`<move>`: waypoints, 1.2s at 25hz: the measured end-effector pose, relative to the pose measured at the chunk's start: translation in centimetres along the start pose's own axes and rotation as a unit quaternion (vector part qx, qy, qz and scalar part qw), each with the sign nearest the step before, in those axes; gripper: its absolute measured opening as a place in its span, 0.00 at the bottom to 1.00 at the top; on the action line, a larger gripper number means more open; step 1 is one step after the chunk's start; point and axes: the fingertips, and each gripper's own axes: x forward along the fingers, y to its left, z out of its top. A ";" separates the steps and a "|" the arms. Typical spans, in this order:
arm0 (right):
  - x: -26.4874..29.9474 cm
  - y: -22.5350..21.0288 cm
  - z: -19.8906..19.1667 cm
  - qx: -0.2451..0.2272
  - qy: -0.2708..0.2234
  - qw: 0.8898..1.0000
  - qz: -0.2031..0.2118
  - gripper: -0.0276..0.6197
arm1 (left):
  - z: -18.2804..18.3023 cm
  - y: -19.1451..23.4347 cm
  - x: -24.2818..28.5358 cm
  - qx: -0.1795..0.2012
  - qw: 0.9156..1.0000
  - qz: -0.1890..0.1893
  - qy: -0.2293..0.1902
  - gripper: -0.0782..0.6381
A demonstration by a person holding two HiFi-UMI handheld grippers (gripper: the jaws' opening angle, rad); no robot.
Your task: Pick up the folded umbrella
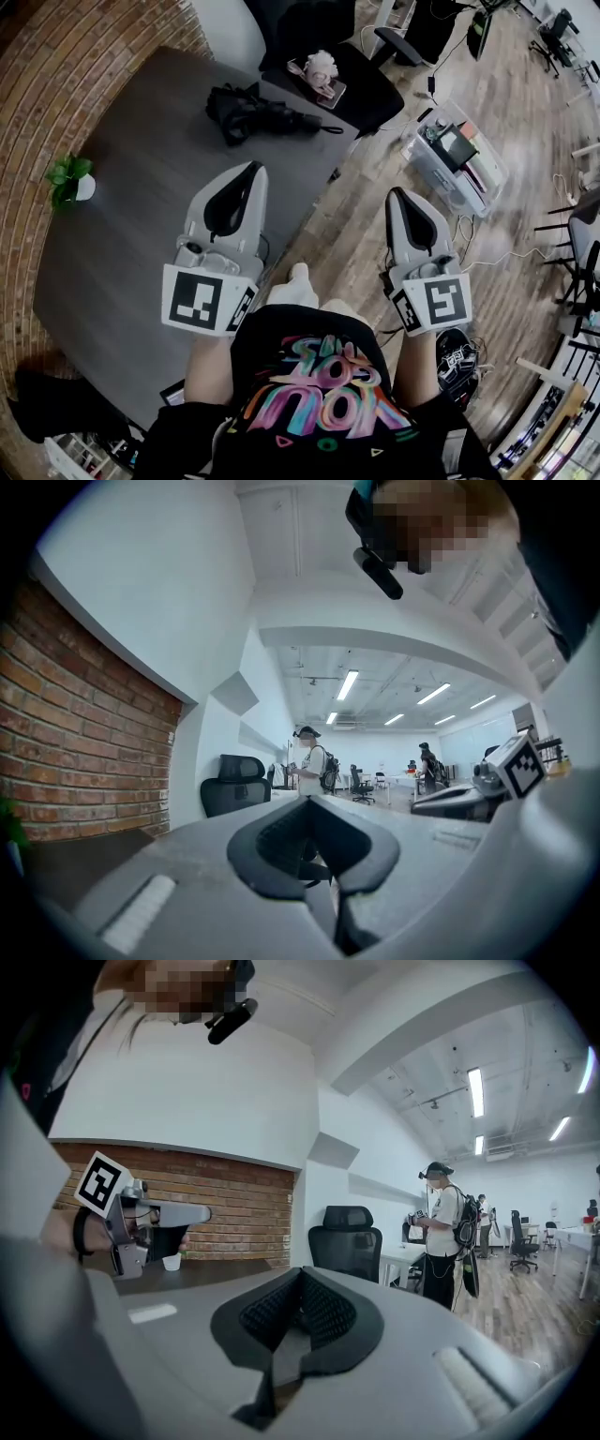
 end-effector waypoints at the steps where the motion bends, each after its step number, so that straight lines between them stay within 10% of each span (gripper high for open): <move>1: 0.5 0.1 0.0 0.000 0.000 1.000 -0.001 0.04 | -0.2 0.4 0.2 -0.002 1.000 -0.001 0.000 0.11; 15: 7.5 0.0 -0.3 -0.008 0.017 0.999 0.037 0.04 | -0.8 5.2 2.7 -0.015 0.999 0.034 -0.006 0.11; 30: 26.1 -1.5 2.9 -0.051 0.023 0.967 0.250 0.04 | -0.4 15.1 8.8 -0.019 0.969 0.247 -0.004 0.11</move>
